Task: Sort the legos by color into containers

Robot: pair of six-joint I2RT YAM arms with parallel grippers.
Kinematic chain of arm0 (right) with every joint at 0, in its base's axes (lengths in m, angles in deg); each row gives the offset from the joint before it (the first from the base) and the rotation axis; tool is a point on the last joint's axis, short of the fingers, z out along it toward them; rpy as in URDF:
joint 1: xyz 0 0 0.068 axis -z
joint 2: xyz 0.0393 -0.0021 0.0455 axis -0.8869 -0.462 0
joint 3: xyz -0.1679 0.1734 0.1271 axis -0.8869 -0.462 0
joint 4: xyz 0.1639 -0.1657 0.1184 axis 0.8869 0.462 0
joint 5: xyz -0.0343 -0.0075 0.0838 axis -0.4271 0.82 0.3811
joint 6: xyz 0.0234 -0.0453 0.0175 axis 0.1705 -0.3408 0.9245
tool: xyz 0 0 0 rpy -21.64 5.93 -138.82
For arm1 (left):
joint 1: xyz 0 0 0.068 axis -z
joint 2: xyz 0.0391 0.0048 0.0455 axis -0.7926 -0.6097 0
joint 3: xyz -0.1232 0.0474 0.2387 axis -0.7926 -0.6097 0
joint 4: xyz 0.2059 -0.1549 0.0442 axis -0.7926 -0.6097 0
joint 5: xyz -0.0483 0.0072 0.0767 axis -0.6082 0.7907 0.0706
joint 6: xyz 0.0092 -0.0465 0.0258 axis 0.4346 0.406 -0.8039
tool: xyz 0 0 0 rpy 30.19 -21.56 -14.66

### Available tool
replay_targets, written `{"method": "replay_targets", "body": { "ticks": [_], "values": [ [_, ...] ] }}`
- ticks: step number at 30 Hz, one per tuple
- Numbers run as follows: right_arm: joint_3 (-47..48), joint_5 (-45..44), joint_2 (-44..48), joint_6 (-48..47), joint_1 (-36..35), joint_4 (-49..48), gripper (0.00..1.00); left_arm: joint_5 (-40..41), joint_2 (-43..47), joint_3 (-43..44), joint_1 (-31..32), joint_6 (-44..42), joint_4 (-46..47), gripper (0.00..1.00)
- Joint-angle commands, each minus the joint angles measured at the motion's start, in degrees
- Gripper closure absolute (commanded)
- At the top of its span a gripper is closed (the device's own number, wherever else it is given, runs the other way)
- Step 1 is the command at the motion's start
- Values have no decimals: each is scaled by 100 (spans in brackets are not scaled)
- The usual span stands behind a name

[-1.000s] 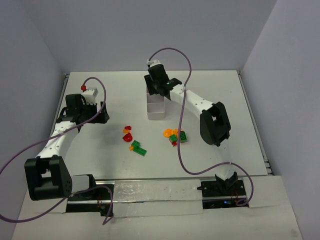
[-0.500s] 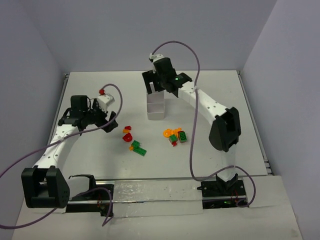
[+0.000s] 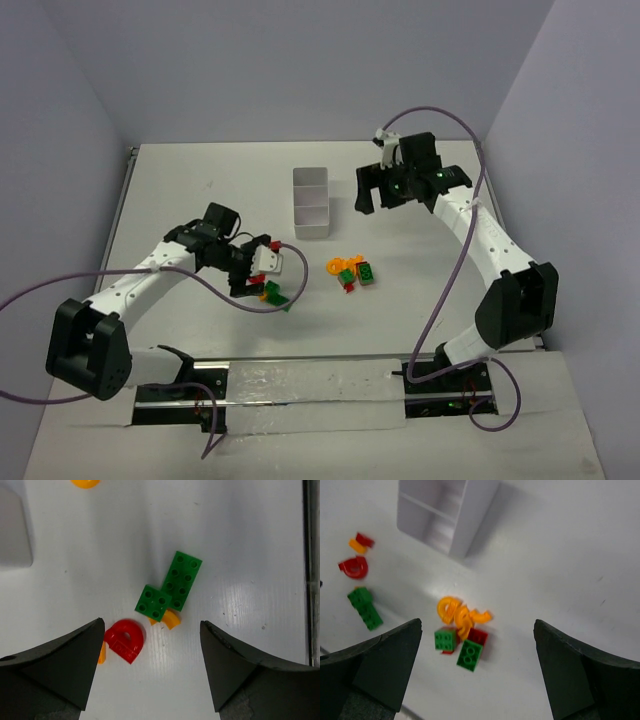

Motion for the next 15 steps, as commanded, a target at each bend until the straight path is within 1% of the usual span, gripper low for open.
{"method": "replay_targets", "body": {
  "ticks": [1, 4, 9, 15],
  "values": [
    [-440, 686, 363, -195, 122, 306, 0, 5, -329, 225, 370, -963, -252, 17],
    [-548, 824, 375, -203, 153, 322, 0, -5, -485, 239, 475, -1219, -259, 20],
    [-513, 922, 282, -200, 209, 384, 0, 246, -812, 268, 598, -1278, 31, 23],
    [-490, 1071, 190, -183, 223, 398, 0, 498, -1158, 351, 639, -1316, 304, 24]
  ]
}}
